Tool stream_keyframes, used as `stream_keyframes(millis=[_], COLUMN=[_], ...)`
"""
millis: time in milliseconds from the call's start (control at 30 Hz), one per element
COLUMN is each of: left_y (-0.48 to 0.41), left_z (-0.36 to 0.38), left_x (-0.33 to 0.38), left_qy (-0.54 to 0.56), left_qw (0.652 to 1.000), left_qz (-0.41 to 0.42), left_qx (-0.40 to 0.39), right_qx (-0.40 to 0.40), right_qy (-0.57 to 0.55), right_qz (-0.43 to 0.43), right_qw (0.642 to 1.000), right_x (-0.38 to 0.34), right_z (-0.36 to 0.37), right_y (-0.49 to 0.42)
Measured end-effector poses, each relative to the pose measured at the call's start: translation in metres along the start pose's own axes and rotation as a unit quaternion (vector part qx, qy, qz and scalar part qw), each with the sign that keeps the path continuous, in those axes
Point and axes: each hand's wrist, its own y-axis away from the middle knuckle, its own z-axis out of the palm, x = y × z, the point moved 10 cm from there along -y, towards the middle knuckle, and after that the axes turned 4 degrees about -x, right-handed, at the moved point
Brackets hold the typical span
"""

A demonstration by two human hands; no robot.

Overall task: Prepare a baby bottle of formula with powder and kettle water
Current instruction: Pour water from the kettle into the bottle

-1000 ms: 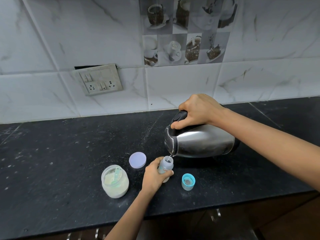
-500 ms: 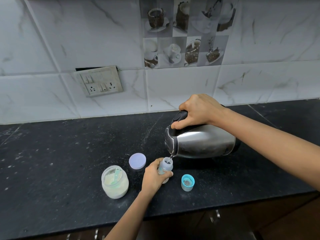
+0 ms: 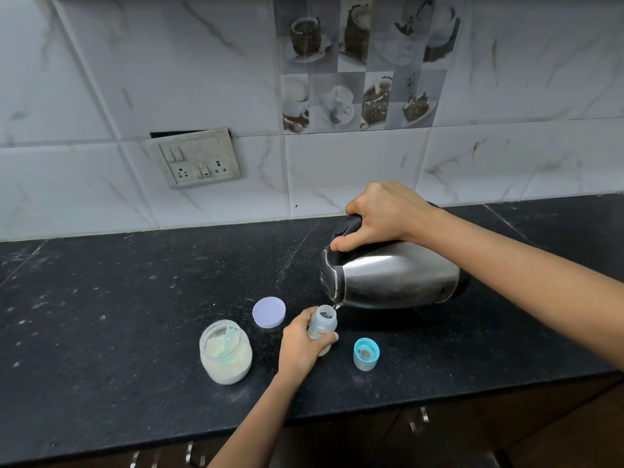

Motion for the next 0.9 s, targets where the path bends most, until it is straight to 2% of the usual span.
stream_keyframes(millis=[900], left_y=[0.002], left_z=[-0.001], left_x=[-0.007], left_qy=[0.023], left_qw=[1.000], left_qz=[-0.002], left_qx=[0.015], right_qx=[-0.013], right_qy=[0.029], right_qz=[-0.013], right_qw=[0.999], right_x=[-0.013], right_z=[-0.004], right_y=[-0.011])
